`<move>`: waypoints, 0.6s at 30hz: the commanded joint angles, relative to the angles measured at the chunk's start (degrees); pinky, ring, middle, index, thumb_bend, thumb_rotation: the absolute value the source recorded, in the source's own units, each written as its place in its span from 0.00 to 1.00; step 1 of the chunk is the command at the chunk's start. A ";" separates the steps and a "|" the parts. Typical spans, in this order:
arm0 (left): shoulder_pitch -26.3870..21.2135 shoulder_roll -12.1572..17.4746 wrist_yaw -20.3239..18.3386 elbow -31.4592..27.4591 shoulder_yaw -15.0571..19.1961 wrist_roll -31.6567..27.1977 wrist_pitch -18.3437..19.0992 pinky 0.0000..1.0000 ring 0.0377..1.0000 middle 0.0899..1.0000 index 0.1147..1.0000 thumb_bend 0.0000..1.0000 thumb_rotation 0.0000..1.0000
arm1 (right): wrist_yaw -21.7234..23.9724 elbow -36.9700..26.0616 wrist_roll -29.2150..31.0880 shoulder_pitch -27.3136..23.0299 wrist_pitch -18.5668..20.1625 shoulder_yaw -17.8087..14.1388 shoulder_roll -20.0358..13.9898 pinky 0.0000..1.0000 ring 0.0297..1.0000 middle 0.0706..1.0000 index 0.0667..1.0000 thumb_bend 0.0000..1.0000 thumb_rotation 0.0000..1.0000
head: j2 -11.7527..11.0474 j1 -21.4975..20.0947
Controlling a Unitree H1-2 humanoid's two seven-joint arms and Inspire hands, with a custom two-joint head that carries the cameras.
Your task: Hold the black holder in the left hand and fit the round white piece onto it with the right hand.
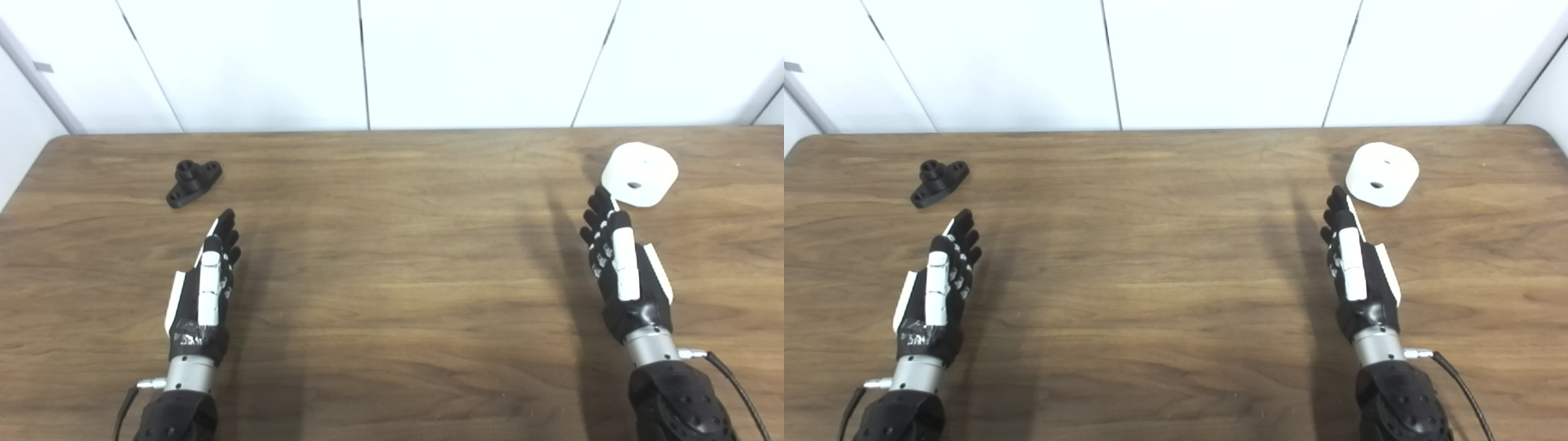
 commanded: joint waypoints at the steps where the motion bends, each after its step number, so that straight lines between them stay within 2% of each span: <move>1: -0.85 0.45 0.06 -1.57 0.21 -0.26 -1.12 1.00 1.00 1.00 0.98 0.53 0.99 | 0.09 -1.09 0.11 -1.17 -2.15 -0.25 -0.12 1.00 1.00 1.00 1.00 0.55 1.00 | 0.06 0.05; 13: -0.98 0.33 0.48 -1.74 0.02 0.64 -0.79 1.00 1.00 1.00 0.98 0.52 0.99 | 0.24 -1.45 0.13 -1.18 -1.70 -0.32 -0.45 1.00 1.00 1.00 1.00 0.56 1.00 | 0.28 0.88; 18: -0.54 -0.19 0.53 -1.68 -0.70 1.58 -1.73 1.00 1.00 1.00 0.97 0.50 1.00 | 0.53 -1.50 0.20 -0.77 -1.99 -0.65 -1.04 1.00 1.00 1.00 1.00 0.56 1.00 | -1.32 5.82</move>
